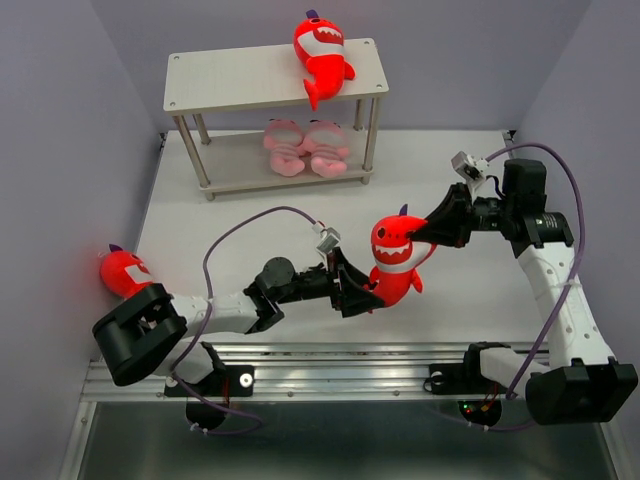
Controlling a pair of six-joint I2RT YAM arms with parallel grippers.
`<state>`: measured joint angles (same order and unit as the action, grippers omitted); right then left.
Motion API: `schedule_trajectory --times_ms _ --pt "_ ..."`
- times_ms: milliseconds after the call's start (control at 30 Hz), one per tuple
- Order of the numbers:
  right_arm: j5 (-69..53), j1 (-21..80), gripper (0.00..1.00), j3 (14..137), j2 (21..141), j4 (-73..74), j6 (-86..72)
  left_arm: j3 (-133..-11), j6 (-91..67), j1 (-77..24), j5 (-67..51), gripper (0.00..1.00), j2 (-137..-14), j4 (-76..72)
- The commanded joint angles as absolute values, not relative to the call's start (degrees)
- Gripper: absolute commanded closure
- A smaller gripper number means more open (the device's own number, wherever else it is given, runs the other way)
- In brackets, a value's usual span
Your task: Place and organize the stuffed toys onto the shelf
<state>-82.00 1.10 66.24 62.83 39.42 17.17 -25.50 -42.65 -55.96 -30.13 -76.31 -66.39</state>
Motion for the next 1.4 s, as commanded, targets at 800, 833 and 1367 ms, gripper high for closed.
schedule_trajectory --times_ms 800,833,1367 --pt "-82.62 0.7 0.93 65.05 64.16 37.53 19.42 -24.0 -57.13 -55.72 -30.5 0.55 -79.37 -88.5" --pt "-82.36 0.7 0.93 64.87 64.07 37.53 19.51 -23.99 -57.3 -55.72 -30.41 0.67 -79.28 -88.59" --pt "-67.35 0.7 0.18 66.44 61.88 36.57 18.2 -30.58 -33.15 -55.55 -16.73 1.0 -60.48 -38.01"
